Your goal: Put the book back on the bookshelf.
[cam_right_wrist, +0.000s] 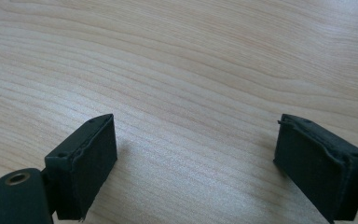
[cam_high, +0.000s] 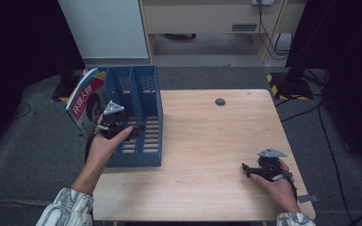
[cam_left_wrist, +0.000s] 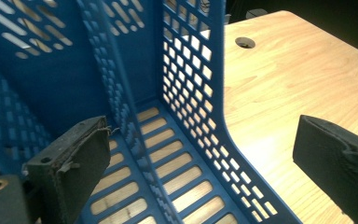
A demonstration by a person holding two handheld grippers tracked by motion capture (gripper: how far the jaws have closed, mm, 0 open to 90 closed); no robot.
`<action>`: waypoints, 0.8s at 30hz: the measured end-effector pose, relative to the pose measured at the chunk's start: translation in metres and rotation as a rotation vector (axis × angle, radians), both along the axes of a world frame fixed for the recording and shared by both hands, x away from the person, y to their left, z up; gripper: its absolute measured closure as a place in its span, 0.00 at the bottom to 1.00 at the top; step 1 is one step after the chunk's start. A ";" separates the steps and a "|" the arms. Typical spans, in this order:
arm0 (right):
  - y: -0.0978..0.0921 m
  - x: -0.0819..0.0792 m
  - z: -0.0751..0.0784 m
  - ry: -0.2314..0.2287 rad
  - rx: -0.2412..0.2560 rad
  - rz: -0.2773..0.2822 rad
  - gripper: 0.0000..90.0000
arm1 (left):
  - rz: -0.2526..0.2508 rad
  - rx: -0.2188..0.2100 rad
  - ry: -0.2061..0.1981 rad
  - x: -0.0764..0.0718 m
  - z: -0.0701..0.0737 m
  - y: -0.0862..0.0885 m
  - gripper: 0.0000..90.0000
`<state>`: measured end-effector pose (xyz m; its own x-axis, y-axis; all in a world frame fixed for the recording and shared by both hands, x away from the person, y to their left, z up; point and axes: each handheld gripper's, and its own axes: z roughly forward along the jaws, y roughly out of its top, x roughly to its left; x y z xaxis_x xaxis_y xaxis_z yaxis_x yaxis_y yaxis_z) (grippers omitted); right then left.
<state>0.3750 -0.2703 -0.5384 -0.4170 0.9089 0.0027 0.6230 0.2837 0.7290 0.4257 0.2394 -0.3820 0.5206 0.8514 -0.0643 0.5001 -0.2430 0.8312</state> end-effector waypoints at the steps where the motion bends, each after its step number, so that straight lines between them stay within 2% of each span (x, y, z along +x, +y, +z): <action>1: 0.000 0.000 0.000 -0.001 -0.001 -0.001 0.15 | -0.005 0.000 -0.001 0.000 -0.001 -0.004 0.04; 5: 0.000 0.000 0.000 0.000 0.000 -0.001 0.14 | -0.024 -0.005 0.004 -0.002 -0.005 -0.015 0.04; 18: 0.000 0.000 0.000 0.002 0.001 0.000 0.14 | -0.130 -0.017 0.028 -0.014 -0.020 -0.061 0.05; 24: 0.000 0.000 0.000 0.001 0.000 -0.001 0.14 | -0.182 0.001 0.041 -0.016 -0.027 -0.084 0.05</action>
<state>0.3748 -0.2700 -0.5384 -0.4164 0.9092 0.0032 0.6240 0.2832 0.7283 0.4092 0.1552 -0.4087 0.6629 0.7435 -0.0877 0.4812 -0.3334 0.8108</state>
